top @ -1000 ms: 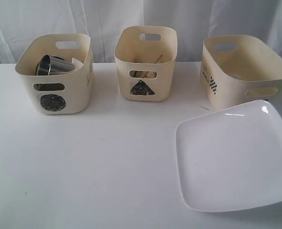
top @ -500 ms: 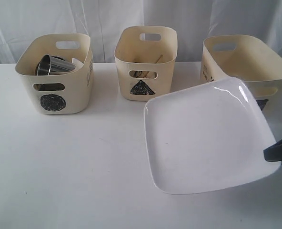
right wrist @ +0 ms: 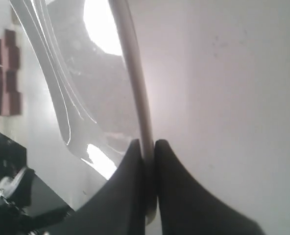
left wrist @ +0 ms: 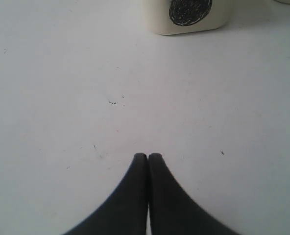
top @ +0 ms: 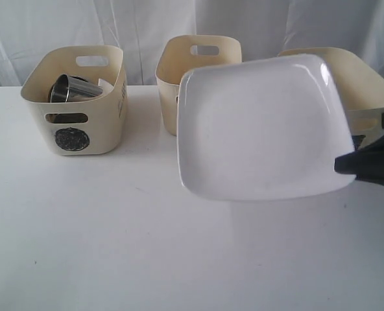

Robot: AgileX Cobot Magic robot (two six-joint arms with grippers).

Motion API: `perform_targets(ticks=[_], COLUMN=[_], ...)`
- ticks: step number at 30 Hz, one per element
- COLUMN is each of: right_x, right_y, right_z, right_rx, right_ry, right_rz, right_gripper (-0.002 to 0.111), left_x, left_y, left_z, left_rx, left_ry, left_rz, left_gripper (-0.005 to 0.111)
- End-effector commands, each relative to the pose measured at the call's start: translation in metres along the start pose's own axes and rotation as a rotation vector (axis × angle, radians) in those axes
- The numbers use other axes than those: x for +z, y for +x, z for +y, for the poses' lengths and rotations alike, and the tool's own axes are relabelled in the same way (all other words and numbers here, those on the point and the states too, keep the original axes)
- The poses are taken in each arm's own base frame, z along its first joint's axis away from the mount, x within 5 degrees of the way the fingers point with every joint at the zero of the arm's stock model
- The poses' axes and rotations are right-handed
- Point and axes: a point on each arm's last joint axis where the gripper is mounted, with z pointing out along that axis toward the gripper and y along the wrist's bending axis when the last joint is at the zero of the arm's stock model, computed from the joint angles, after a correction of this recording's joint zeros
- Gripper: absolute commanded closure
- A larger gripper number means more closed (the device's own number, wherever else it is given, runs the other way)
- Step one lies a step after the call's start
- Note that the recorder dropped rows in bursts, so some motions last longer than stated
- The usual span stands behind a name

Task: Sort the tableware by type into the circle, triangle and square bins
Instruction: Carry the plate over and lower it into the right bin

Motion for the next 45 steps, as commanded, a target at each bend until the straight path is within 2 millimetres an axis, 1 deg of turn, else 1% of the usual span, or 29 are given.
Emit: perform_targets(ticks=[1, 6, 10, 12, 17, 20, 23, 27, 32, 39, 42, 45], right_x=[-0.005, -0.017, -0.033, -0.042, -0.060, -0.062, -0.057, -0.051, -0.047, -0.053, -0.053, -0.052], right_y=[-0.018, -0.043, -0.074, -0.089, -0.114, -0.126, -0.136, -0.146, -0.151, -0.151, -0.152, -0.155], right_z=[0.019, 0.037, 0.048, 0.047, 0.042, 0.036, 0.026, 0.006, -0.010, -0.021, -0.023, -0.026], right_rx=[0.016, -0.004, 0.011, 0.037, 0.047, 0.040, 0.038, 0.058, -0.027, -0.105, -0.148, -0.148], right_ry=[-0.149, -0.228, -0.209, -0.143, 0.048, 0.096, 0.116, 0.197, 0.345, 0.510, 0.538, 0.557], right_rz=[-0.154, -0.284, -0.495, -0.597, -0.786, -0.816, -0.795, -0.794, -0.735, -0.737, -0.724, -0.728], right_gripper=[0.108, 0.108, 0.108, 0.108, 0.108, 0.108, 0.108, 0.108, 0.108, 0.108, 0.108, 0.108], left_x=[0.000, 0.000, 0.000, 0.000, 0.000, 0.000, 0.000, 0.000, 0.000, 0.000, 0.000, 0.000], left_y=[0.000, 0.000, 0.000, 0.000, 0.000, 0.000, 0.000, 0.000, 0.000, 0.000, 0.000, 0.000], left_z=[-0.001, -0.001, -0.001, -0.001, -0.001, -0.001, -0.001, -0.001, -0.001, -0.001, -0.001, -0.001], left_rx=[-0.016, -0.016, -0.016, -0.016, -0.016, -0.016, -0.016, -0.016, -0.016, -0.016, -0.016, -0.016], left_ry=[0.007, 0.007, 0.007, 0.007, 0.007, 0.007, 0.007, 0.007, 0.007, 0.007, 0.007, 0.007], left_rz=[-0.004, -0.004, -0.004, -0.004, -0.004, -0.004, -0.004, -0.004, -0.004, -0.004, -0.004, -0.004], left_gripper=[0.107, 0.107, 0.107, 0.107, 0.107, 0.107, 0.107, 0.107, 0.107, 0.107, 0.107, 0.107])
